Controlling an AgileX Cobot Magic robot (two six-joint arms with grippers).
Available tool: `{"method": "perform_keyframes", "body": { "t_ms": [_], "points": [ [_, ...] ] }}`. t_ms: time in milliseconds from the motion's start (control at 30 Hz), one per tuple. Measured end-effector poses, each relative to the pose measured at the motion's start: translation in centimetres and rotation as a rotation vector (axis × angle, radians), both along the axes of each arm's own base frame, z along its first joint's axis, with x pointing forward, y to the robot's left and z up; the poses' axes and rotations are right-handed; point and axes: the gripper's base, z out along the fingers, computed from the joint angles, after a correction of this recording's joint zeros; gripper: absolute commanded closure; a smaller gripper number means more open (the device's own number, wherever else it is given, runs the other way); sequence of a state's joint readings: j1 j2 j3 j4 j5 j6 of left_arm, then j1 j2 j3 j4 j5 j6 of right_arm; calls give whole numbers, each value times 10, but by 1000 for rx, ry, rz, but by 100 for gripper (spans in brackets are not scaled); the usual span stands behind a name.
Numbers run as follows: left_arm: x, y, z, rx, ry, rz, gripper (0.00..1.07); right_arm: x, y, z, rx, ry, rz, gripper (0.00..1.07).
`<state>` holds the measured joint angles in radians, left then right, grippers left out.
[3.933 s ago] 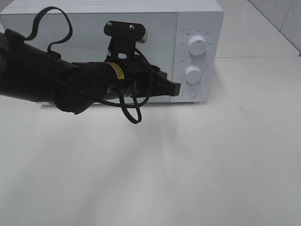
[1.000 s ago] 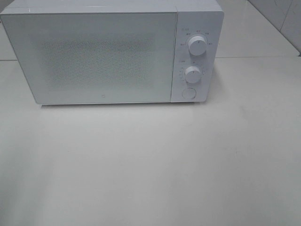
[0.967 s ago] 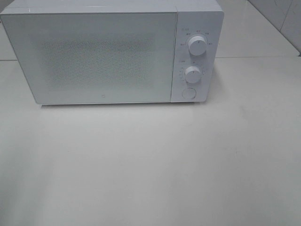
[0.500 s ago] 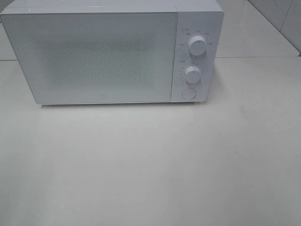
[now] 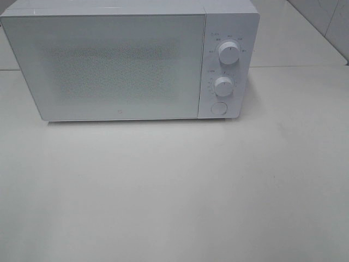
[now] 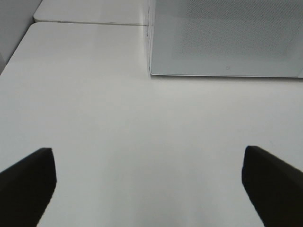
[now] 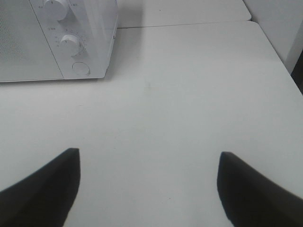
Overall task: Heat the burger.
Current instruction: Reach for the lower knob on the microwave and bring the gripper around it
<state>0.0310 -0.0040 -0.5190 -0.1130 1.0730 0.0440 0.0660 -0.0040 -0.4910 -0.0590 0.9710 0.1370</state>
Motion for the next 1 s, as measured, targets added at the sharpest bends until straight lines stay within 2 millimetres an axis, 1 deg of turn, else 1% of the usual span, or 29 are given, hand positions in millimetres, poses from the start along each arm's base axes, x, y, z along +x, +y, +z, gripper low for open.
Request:
{"method": "perform_keyframes", "body": {
  "t_ms": [1000],
  "points": [
    [0,0,0,0,0,0,6,0,0,0,0,0,-1,31]
  ]
}}
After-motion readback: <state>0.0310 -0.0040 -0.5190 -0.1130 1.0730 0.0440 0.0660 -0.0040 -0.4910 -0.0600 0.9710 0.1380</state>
